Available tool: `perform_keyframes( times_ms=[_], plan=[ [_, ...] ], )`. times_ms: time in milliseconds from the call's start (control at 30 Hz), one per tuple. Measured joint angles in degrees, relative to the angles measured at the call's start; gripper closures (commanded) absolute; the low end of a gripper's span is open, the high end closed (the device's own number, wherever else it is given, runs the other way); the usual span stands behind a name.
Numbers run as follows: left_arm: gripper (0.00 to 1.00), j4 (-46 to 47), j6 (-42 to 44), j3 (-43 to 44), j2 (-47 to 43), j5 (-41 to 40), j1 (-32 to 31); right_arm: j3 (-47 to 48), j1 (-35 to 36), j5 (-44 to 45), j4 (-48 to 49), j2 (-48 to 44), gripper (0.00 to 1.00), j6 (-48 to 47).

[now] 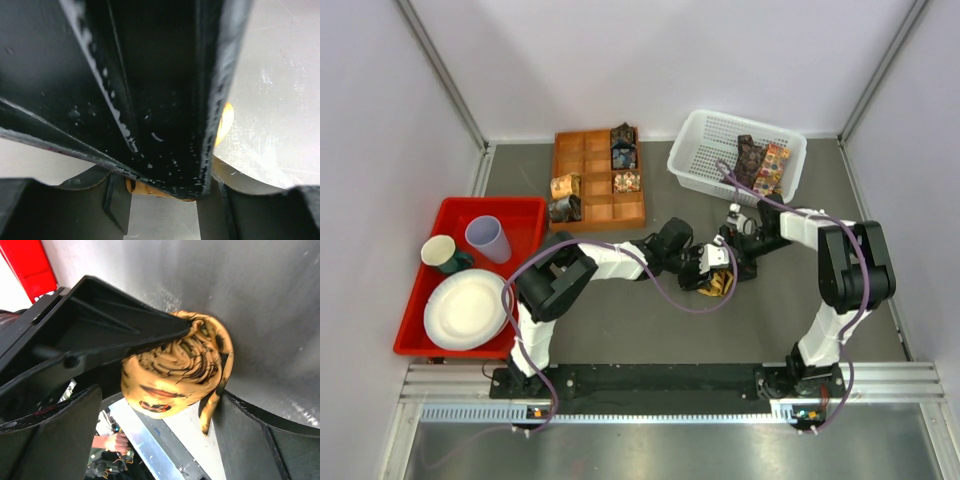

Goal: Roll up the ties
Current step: Roll the tie at the center of the board.

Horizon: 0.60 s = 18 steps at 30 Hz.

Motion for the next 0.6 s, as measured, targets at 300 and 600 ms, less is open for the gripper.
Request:
perform_keyframes(
  times_ms=[300, 600],
  plan=[
    [0.95, 0.0, 0.0, 0.0, 0.0, 0.0, 0.0, 0.0, -0.1, 1.0, -2.0, -1.3, 0.34, 0.0],
    [0.94, -0.1, 0.1, 0.0, 0.1, 0.0, 0.0, 0.6, -1.0, 1.8, -3.3, 0.5, 0.68, 0.4]
  ],
)
